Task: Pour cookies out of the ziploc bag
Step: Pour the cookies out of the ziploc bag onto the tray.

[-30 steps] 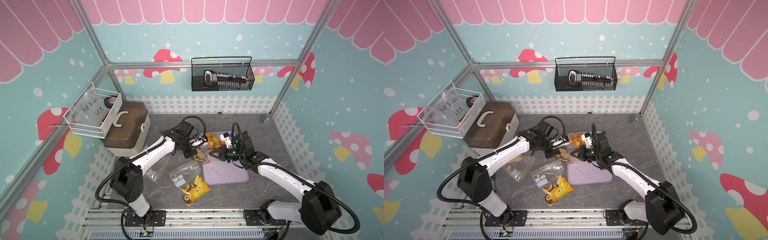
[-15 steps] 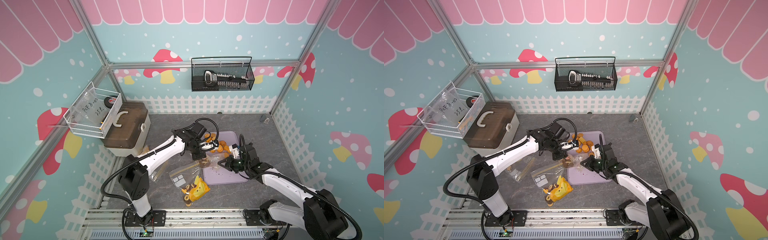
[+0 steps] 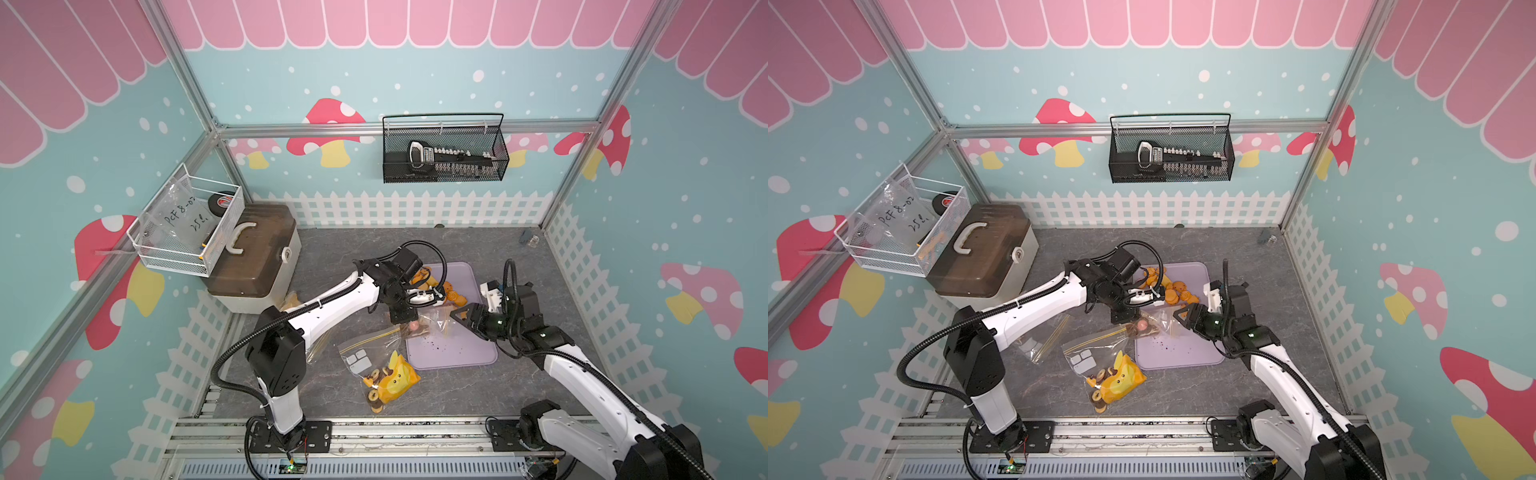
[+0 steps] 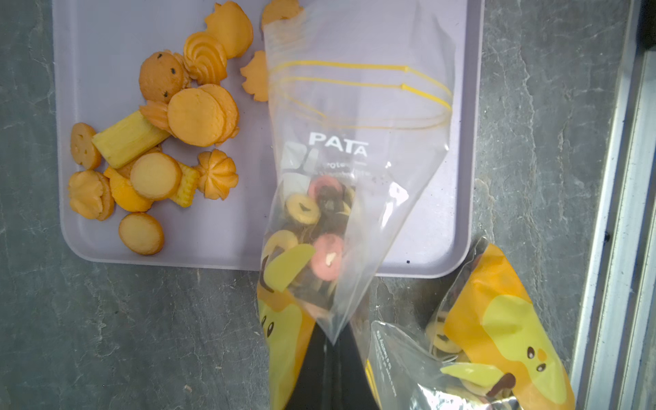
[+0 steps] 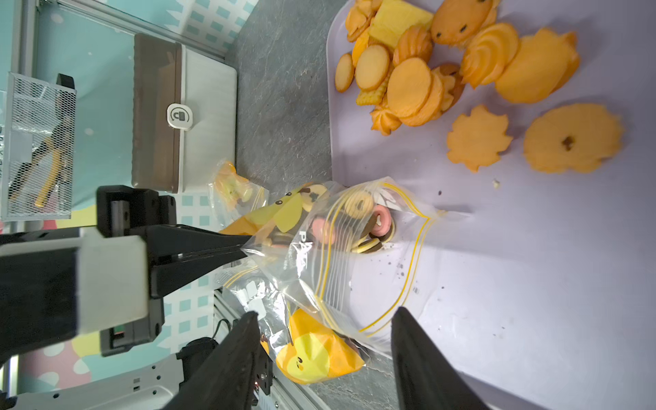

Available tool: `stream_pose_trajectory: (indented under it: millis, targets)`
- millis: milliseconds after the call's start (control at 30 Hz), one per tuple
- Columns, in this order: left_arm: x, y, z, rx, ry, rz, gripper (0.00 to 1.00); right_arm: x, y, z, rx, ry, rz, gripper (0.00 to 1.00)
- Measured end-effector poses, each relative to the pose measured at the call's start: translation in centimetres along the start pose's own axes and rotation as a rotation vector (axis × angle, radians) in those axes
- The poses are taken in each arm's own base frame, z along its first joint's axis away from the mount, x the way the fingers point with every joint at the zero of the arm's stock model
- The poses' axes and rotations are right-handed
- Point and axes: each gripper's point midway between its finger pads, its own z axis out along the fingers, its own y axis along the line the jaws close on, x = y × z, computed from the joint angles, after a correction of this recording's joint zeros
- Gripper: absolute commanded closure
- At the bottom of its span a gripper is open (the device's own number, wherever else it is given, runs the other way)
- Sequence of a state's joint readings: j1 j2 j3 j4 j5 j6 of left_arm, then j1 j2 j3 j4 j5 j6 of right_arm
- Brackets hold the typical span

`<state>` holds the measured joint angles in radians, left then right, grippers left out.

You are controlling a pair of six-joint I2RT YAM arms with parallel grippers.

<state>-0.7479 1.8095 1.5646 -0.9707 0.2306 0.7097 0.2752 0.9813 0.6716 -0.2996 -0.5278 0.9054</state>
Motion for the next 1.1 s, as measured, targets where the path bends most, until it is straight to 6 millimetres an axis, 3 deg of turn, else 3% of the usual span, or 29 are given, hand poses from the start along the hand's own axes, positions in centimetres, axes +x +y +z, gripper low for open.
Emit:
stream_pose_trajectory:
  millis: [100, 167, 400, 567, 800, 1100]
  targets:
    - [-0.1, -0.3, 0.4, 0.010, 0.007, 0.008, 1.00, -1.4, -0.2, -0.8, 0.027, -0.037, -0.024, 0.40]
    - [-0.2, -0.5, 0.6, 0.016, 0.010, 0.015, 1.00, -2.1, -1.1, -0.5, 0.056, -0.034, -0.025, 0.45]
    - [-0.6, -1.4, 0.8, 0.029, 0.014, 0.048, 1.00, -2.6, -5.5, 4.6, 0.154, 0.110, 0.003, 0.58]
    - [-1.1, -2.2, 1.6, 0.060, 0.042, 0.090, 1.00, -3.8, -5.8, 7.8, 0.135, 0.172, -0.029, 0.63]
    - [-1.6, -3.0, 4.1, 0.111, 0.089, 0.130, 1.00, -1.5, -6.5, 10.9, 0.106, 0.277, -0.047, 0.66]
    - [-1.7, -2.6, 3.8, 0.103, 0.100, 0.152, 1.00, 1.5, -6.5, 11.8, 0.088, 0.344, -0.075, 0.70]
